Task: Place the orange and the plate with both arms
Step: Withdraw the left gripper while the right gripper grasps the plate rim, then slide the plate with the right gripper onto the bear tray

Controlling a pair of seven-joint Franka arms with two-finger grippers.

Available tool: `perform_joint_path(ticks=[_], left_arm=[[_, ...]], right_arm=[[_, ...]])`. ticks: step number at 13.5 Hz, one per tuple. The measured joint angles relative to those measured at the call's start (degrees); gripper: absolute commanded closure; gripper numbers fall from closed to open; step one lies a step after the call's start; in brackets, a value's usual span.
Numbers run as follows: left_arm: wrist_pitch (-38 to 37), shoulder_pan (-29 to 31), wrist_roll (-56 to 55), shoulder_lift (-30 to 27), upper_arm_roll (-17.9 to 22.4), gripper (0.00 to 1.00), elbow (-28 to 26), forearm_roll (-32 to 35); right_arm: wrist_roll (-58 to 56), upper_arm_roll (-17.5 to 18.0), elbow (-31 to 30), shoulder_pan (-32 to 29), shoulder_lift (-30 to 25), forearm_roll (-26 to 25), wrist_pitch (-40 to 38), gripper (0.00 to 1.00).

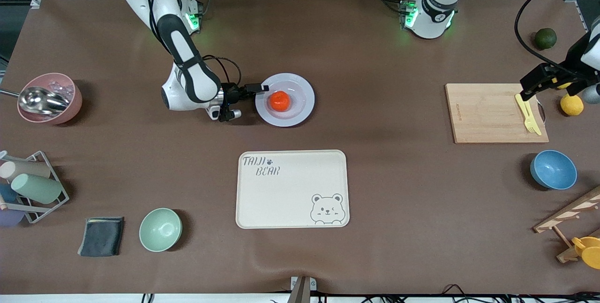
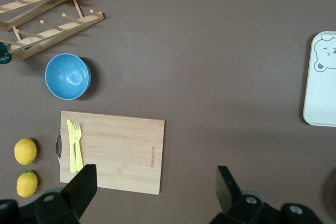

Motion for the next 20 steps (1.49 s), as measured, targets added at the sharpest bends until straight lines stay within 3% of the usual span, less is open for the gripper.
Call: perform_joint_path(ticks=[2, 3, 4, 5, 8, 20], left_arm=[[-0.92, -0.72, 0.95, -0.33, 1.26, 0.0, 0.17, 0.0], [-1.23, -0.82, 1.51, -0.4, 1.72, 0.0, 0.19, 0.0], [-1.54, -0.81, 1.76, -0.4, 1.97, 0.0, 0.17, -0.39], [-1.89, -0.81, 1.79, -0.41, 2.23, 0.0, 0.14, -1.91], [-2.58, -0.84, 1.82, -0.97, 3.89, 0.0, -0.74, -5.65], [-2.6, -1.21, 1.85, -1.29, 4.12, 0.0, -2.29, -6.04]], right_arm=[[0.0, 0.08, 0.08, 0.14, 0.0, 0.63, -0.44, 0.05], [-0.02, 0.12, 0.08, 0.27, 0.0, 0.87, -0.46, 0.36], [-0.02, 0.15, 0.09, 0.36, 0.0, 0.97, -0.46, 0.78], [-0.03, 0.17, 0.09, 0.43, 0.0, 0.99, -0.47, 1.0], [-0.03, 0.17, 0.1, 0.46, 0.0, 1.02, -3.09, 1.0], [-0.61, -0.76, 0.7, -1.74, -0.63, 1.58, -8.82, 1.0]])
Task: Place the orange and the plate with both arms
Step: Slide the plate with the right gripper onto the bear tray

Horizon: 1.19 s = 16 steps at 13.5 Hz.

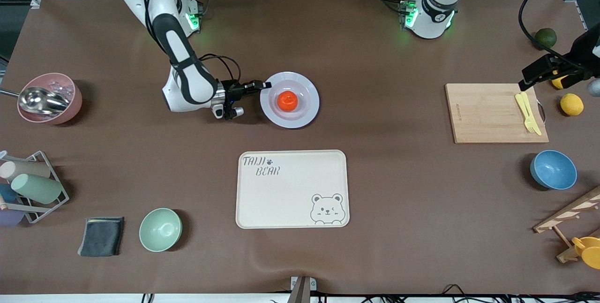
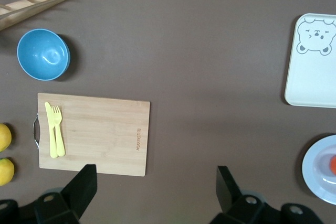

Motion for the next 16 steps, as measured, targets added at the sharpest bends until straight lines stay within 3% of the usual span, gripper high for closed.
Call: perform_joint_path(ticks=[4, 11, 16], left_arm=[[0.0, -0.03, -0.3, 0.0, -1.07, 0.0, -0.75, 0.43], [0.02, -0.18, -1.66, 0.02, -3.29, 0.0, -1.16, 3.85], [0.02, -0.18, -1.73, 0.02, -3.75, 0.0, -1.28, 3.85]], right_arm=[[-0.17, -0.41, 0.04, -5.35, -0.83, -0.01, -4.68, 1.0], [-5.17, -0.56, 0.51, -9.65, -2.61, 0.0, -7.7, 1.0], [-6.01, -0.61, 6.62, -11.27, -2.33, 0.29, -7.28, 1.0]])
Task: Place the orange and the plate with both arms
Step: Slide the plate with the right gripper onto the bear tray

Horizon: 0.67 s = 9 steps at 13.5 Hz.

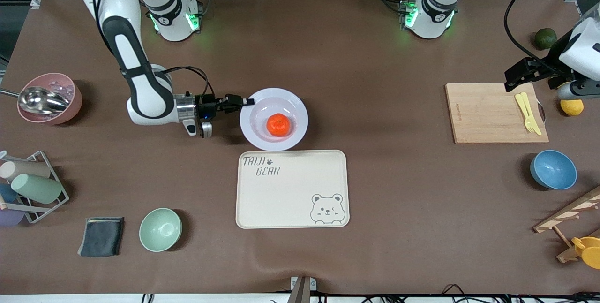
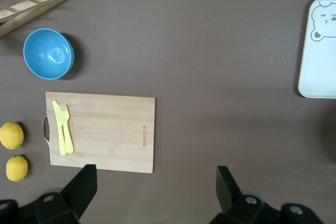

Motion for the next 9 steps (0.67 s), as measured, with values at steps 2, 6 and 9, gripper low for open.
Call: perform_joint_path(ticks=[2, 6, 9], left_arm=[[0.02, 0.0, -1.03, 0.0, -0.19, 0.0, 0.0, 0.0], [0.21, 0.16, -1.91, 0.0, -0.21, 0.0, 0.02, 0.0], [0.43, 0.25, -1.91, 0.0, -0.2, 0.0, 0.05, 0.0]], right_arm=[[-0.02, -0.01, 2.9, -1.34, 1.47, 0.01, 0.01, 1.0], [-0.02, 0.0, 10.04, -2.87, 6.95, 2.11, -0.03, 1.0], [0.11, 0.49, 15.76, -2.79, 12.84, 7.24, -0.11, 1.0]])
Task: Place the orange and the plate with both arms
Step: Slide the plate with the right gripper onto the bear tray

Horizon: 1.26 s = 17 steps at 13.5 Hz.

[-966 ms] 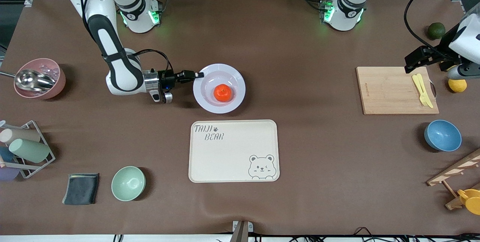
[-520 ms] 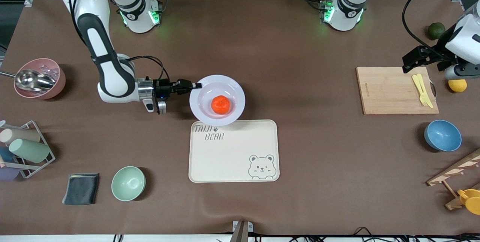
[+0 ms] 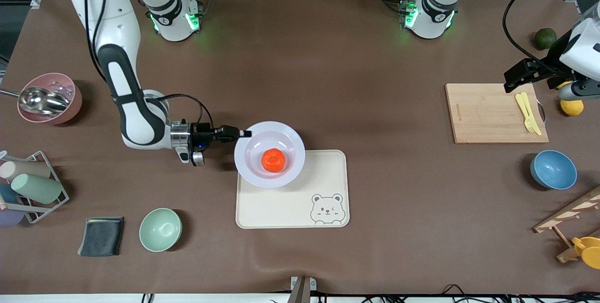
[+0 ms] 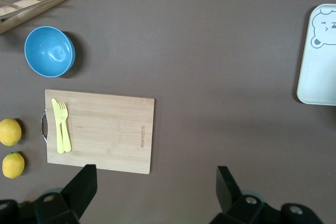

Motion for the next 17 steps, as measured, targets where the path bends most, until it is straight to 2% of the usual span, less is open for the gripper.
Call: perform_joint_path(ticks=[3, 10, 14, 17], left_arm=[[0.31, 0.04, 0.0, 0.0, 0.0, 0.0, -0.01, 0.0], [0.39, 0.17, 0.0, 0.4, 0.02, 0.0, -0.27, 0.0], [1.2, 0.22, 0.0, 0.58, 0.03, 0.0, -1.0, 0.0], [1.76, 0.25, 0.0, 0.63, 0.04, 0.0, -1.66, 0.0]], right_arm=[[3.56, 0.09, 7.11, 0.11, 4.17, 1.76, 0.14, 1.0], [5.04, 0.4, 18.37, 0.91, 12.68, 3.17, 3.22, 1.0], [5.13, 0.53, 23.24, 1.83, 17.08, 4.18, 5.18, 1.0], [5.17, 0.73, 24.24, 2.97, 18.13, 6.45, 5.18, 1.0]])
